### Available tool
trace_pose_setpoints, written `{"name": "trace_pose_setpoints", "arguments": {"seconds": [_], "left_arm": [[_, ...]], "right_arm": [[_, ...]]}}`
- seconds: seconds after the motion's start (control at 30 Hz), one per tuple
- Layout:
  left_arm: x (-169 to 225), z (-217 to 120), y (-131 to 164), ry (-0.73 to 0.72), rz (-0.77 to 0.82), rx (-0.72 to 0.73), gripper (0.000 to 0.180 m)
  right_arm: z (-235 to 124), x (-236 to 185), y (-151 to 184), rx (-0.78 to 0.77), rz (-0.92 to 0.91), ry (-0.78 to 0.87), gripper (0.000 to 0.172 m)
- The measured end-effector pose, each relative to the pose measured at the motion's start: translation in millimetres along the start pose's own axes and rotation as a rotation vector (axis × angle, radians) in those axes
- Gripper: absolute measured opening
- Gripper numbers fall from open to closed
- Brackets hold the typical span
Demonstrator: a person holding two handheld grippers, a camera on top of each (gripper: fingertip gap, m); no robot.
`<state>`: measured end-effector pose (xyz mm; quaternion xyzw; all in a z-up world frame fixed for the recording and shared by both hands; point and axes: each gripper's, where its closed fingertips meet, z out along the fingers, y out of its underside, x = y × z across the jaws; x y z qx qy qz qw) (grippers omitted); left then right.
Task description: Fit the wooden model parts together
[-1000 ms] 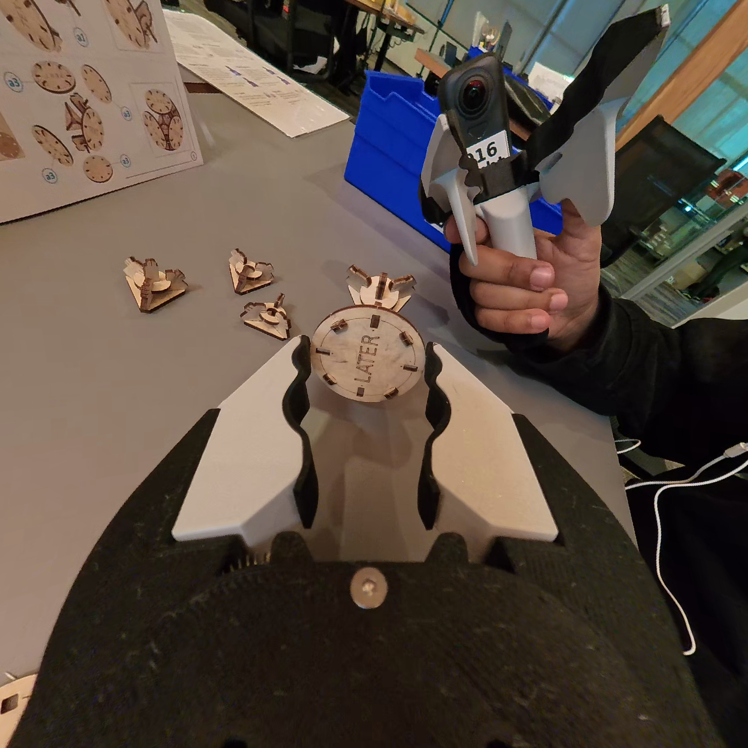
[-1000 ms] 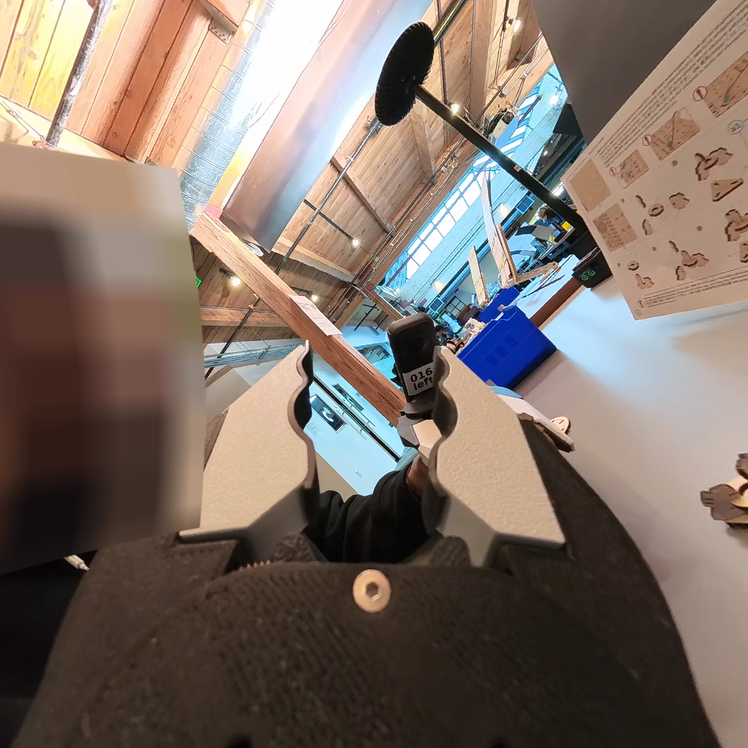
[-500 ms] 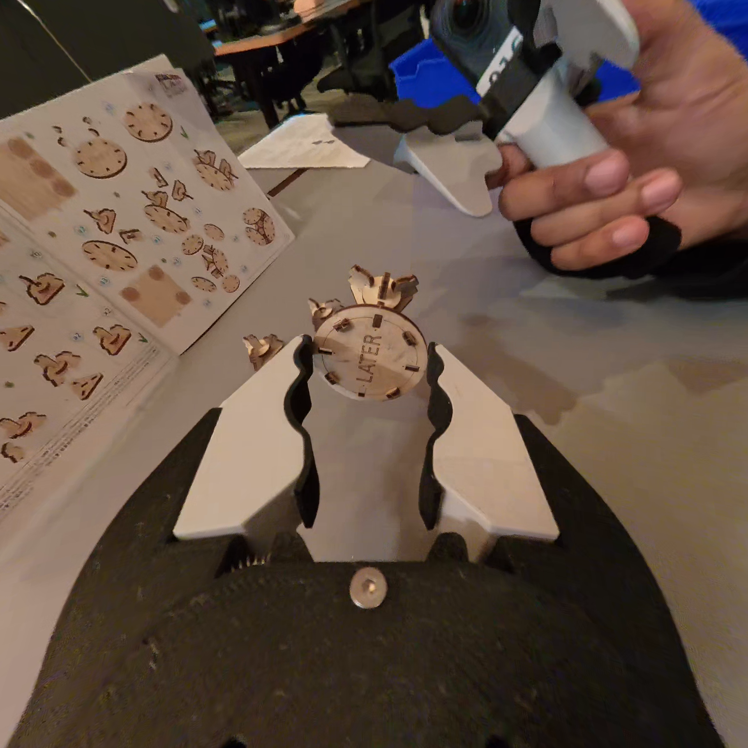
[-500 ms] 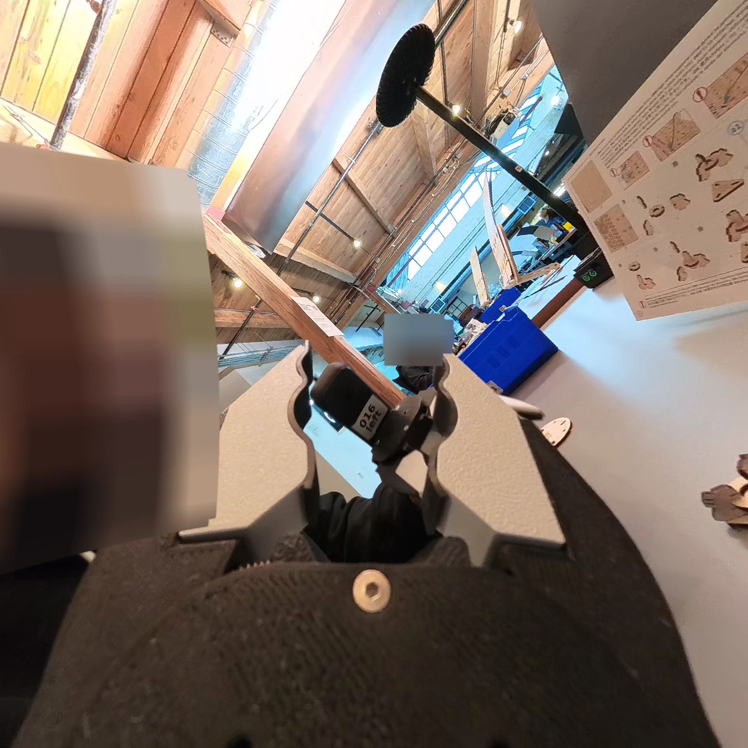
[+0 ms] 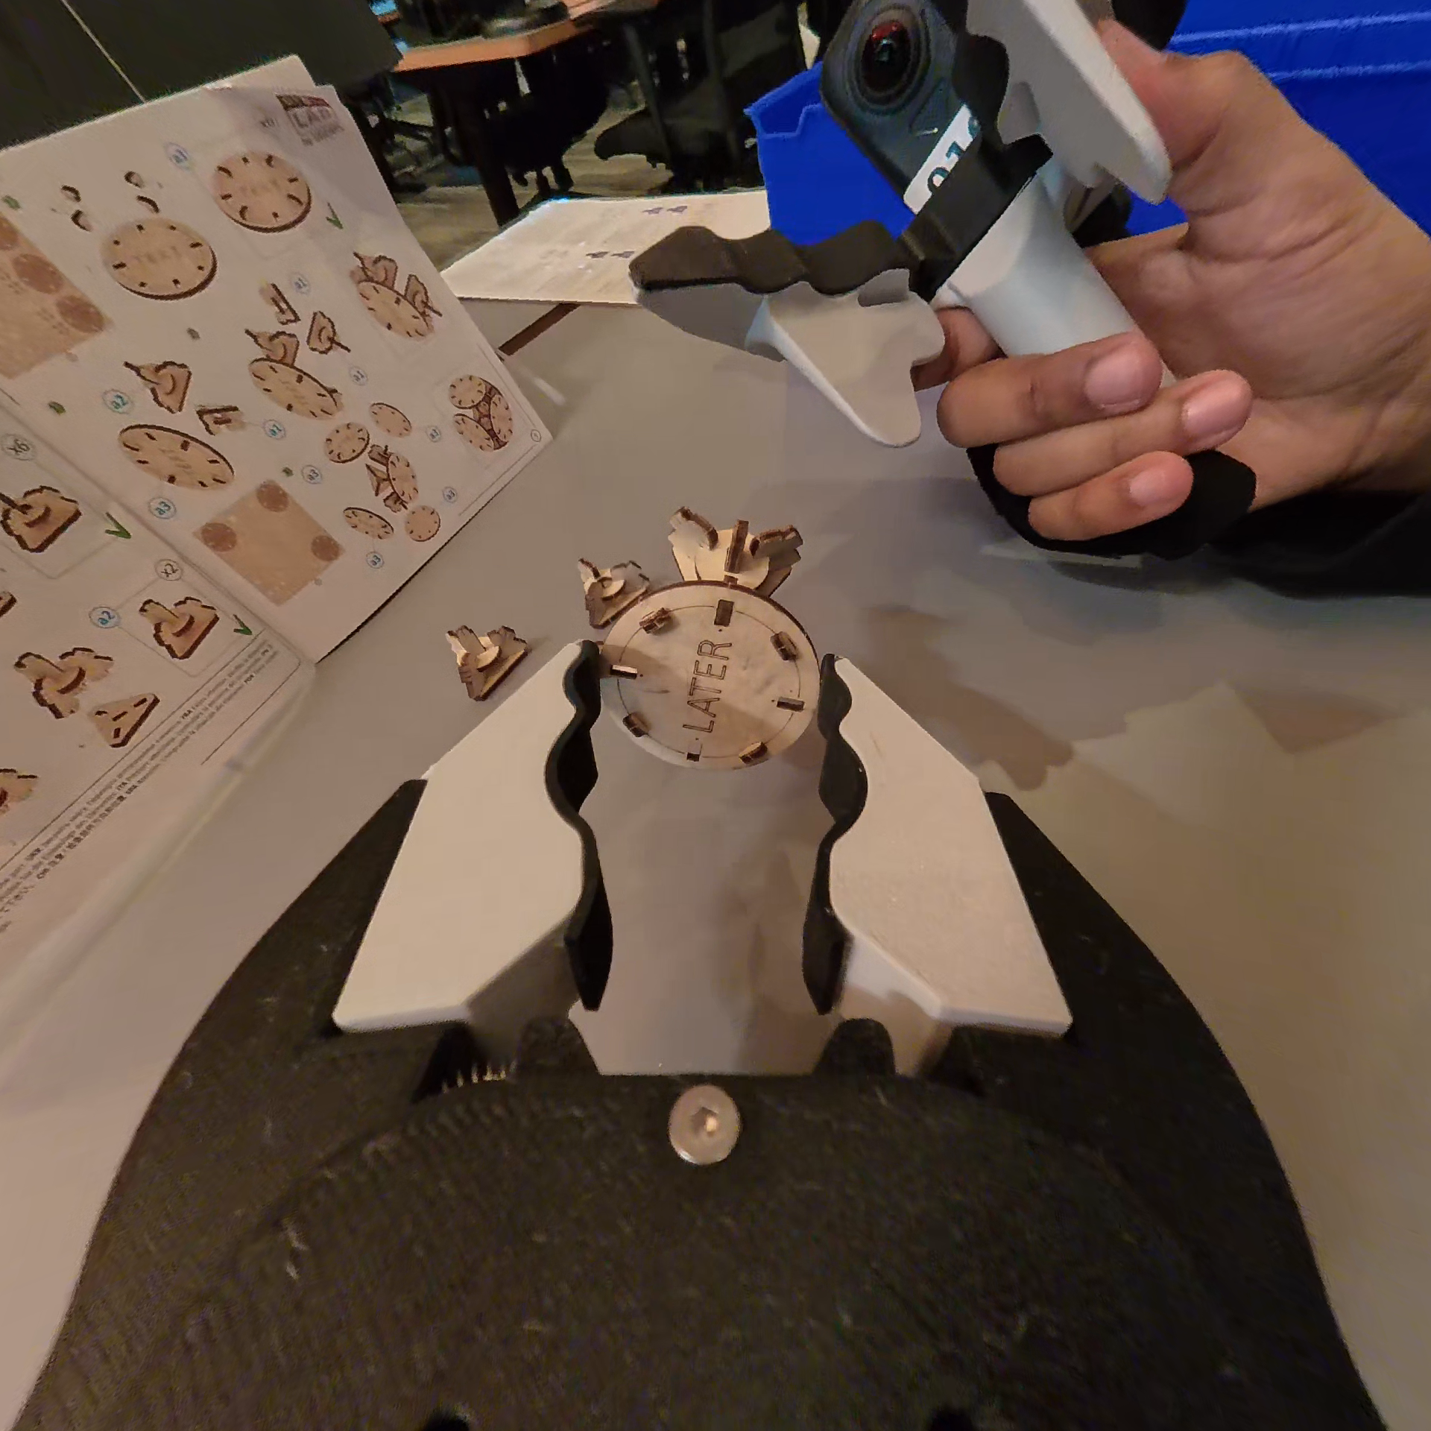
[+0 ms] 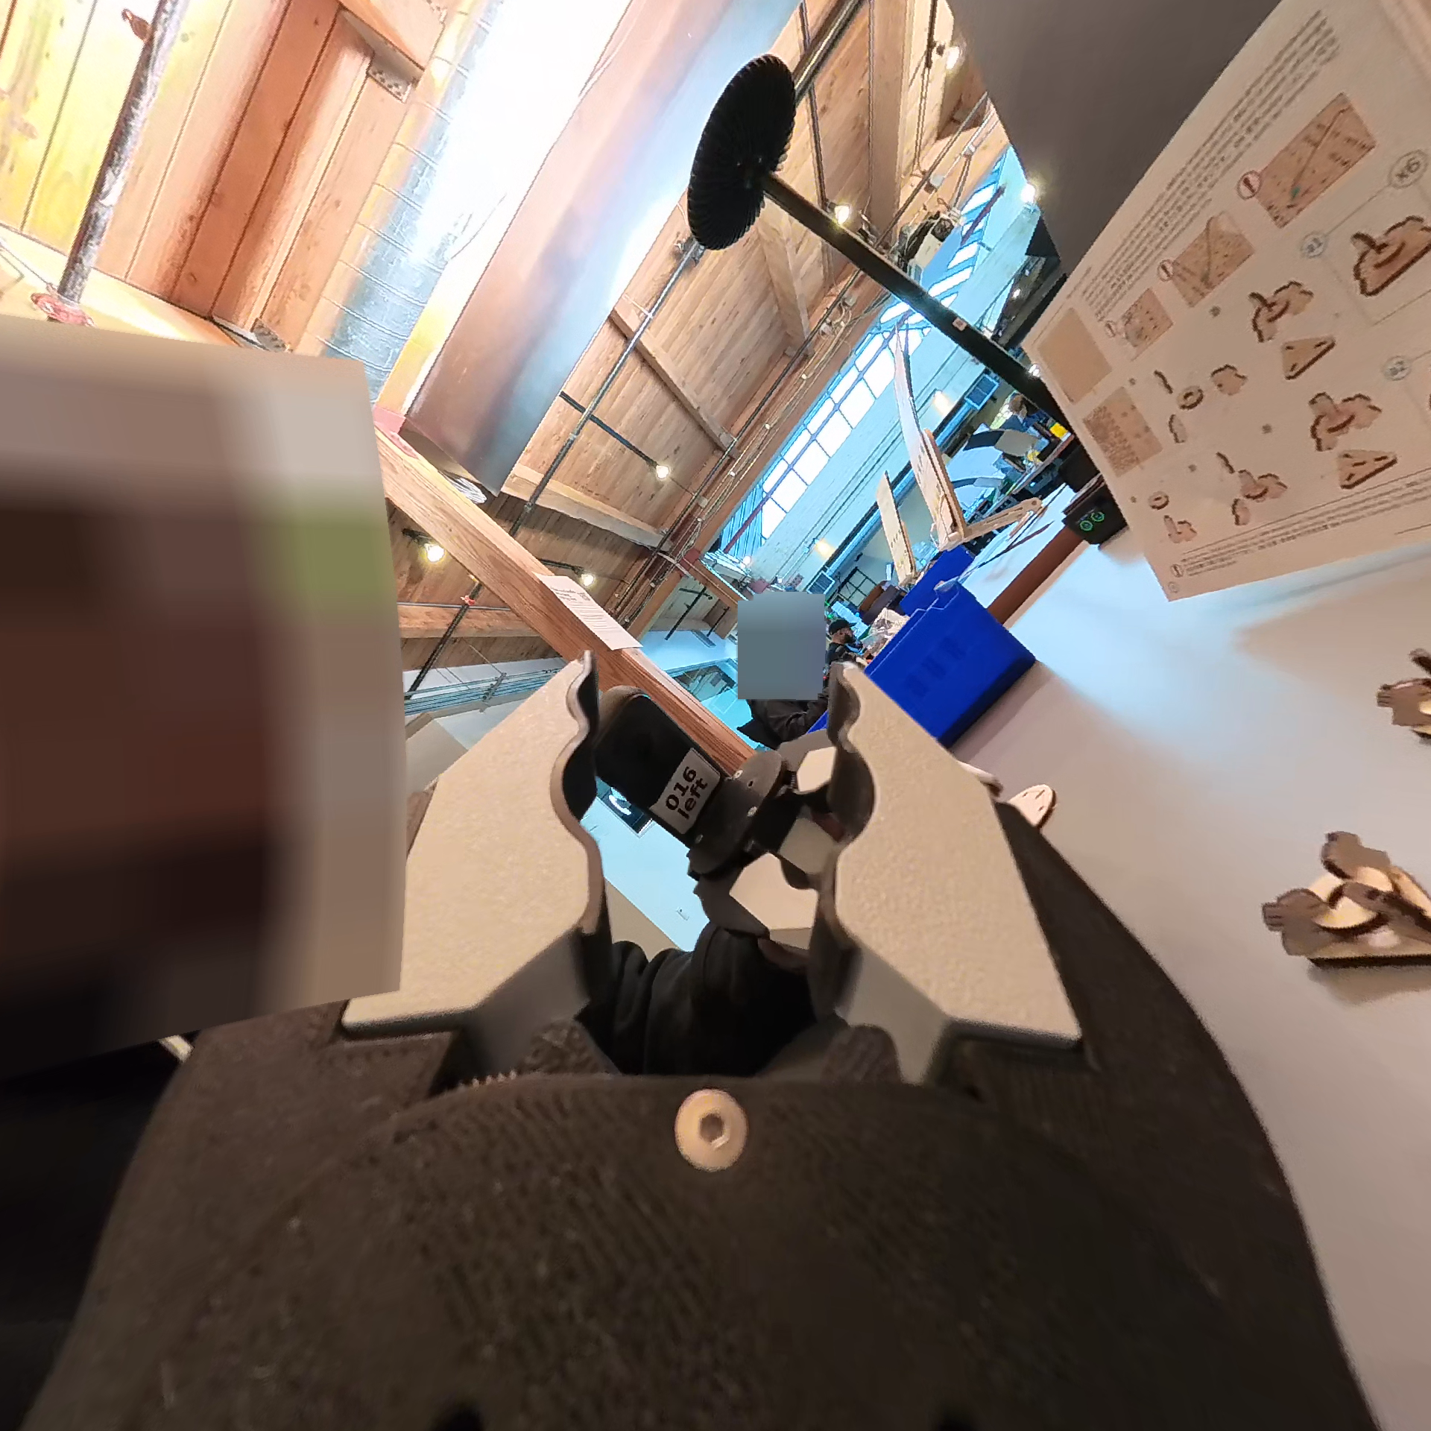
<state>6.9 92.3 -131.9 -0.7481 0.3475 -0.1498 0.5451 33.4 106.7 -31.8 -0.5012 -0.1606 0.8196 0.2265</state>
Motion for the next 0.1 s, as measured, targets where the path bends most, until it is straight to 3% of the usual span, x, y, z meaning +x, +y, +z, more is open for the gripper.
{"name": "trace_pose_setpoints", "arguments": {"seconds": [0.03, 0.1], "left_arm": [[0.0, 0.3, 0.5, 0.002, -0.003, -0.003, 0.055], [-1.0, -0.2, -0.2, 0.002, -0.013, 0.003, 0.055]], "right_arm": [[0.4, -0.5, 0.3, -0.001, 0.000, -0.002, 0.059], [1.0, -1.8, 0.6, -0.002, -0.001, -0.005, 0.059]]}}
